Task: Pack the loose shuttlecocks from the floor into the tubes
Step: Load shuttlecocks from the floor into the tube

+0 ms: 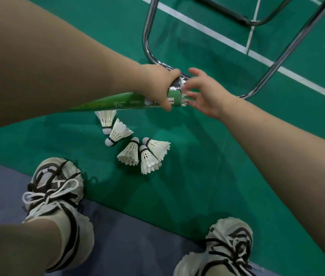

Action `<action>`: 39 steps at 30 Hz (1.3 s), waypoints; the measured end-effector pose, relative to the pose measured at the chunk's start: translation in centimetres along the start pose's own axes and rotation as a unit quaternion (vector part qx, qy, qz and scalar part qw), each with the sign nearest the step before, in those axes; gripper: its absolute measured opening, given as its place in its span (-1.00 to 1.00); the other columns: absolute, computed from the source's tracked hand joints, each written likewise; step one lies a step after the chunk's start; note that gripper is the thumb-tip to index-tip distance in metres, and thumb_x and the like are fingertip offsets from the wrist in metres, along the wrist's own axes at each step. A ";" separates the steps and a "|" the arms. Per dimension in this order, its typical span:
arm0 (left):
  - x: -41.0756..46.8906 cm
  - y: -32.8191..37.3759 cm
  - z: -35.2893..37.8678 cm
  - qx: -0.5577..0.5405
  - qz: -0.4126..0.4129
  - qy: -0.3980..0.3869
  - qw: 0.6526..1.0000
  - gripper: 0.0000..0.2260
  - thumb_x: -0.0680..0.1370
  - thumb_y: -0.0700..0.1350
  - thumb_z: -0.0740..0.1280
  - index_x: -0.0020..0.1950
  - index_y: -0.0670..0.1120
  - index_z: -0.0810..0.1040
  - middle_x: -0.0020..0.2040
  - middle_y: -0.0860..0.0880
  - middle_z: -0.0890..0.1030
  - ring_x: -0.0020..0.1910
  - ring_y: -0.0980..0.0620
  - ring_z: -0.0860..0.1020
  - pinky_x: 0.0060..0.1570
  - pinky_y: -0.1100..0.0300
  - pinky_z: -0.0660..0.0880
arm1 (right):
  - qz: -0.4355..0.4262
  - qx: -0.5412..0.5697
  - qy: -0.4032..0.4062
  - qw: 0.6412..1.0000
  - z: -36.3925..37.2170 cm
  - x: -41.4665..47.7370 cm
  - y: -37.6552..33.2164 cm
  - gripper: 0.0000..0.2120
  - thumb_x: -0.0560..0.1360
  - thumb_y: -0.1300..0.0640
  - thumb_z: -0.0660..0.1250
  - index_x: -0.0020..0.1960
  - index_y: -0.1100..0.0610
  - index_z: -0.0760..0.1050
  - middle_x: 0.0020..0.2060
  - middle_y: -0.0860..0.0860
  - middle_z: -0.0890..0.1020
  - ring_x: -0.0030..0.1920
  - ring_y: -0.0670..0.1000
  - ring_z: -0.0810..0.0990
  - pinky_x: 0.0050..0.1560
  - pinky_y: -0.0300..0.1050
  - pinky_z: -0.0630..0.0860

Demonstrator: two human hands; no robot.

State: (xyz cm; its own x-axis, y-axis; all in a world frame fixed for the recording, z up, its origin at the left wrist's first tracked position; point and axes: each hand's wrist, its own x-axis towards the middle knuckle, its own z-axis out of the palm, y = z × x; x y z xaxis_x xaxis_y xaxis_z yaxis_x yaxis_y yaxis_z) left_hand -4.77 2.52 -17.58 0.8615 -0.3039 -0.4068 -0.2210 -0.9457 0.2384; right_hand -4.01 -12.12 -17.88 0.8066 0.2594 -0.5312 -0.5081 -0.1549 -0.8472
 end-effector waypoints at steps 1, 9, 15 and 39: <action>-0.1 -0.1 0.0 -0.003 -0.002 0.004 1.000 -0.43 0.39 0.13 0.45 0.21 -0.07 0.25 -0.46 -0.01 0.58 -0.39 0.00 0.56 -0.46 0.17 0.35 | 0.005 0.070 0.034 0.997 0.3 -0.1 -0.2 -0.68 0.47 0.33 0.19 0.17 0.09 0.33 0.08 0.06 0.47 0.11 0.09 0.48 0.12 0.00 0.43; -0.6 -1.8 -0.6 -0.025 -0.024 0.041 0.999 -0.40 0.37 0.14 0.45 0.23 -0.10 0.26 -0.41 -0.02 0.59 -0.31 -0.03 0.57 -0.37 0.13 0.44 | 0.048 -0.043 0.046 0.997 1.2 0.7 0.4 -0.57 0.56 -0.17 0.08 -0.20 0.10 0.54 -0.25 -0.02 0.62 -0.11 -0.04 0.55 0.03 -0.01 0.37; -1.9 -2.8 -0.8 -0.025 -0.013 0.055 0.998 -0.47 0.37 0.13 0.45 0.16 -0.06 0.28 -0.44 -0.02 0.58 -0.32 -0.02 0.58 -0.41 0.15 0.38 | 0.036 -0.087 -0.101 0.990 3.2 0.3 -0.5 -0.80 0.55 -0.04 0.12 -0.13 0.00 0.46 -0.24 -0.08 0.55 -0.19 -0.06 0.47 -0.07 -0.06 0.33; -4.9 -6.6 0.3 -0.053 -0.053 0.018 0.997 -0.43 0.39 0.13 0.44 0.22 -0.09 0.26 -0.44 0.01 0.53 -0.36 0.05 0.49 -0.41 0.13 0.37 | 0.147 -0.615 -0.090 0.769 2.9 0.8 10.9 -0.26 0.45 -0.15 0.35 0.46 0.18 0.16 0.37 0.17 0.38 0.31 0.15 0.41 0.22 -0.10 0.35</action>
State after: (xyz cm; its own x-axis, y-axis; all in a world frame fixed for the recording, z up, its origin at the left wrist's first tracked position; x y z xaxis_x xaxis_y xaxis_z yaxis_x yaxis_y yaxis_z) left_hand -7.71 10.19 -17.43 0.8937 -0.1962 -0.4034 -0.0798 -0.9545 0.2874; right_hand -9.72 -10.85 -27.50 0.6013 0.1515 -0.7845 0.0994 -0.9884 -0.1147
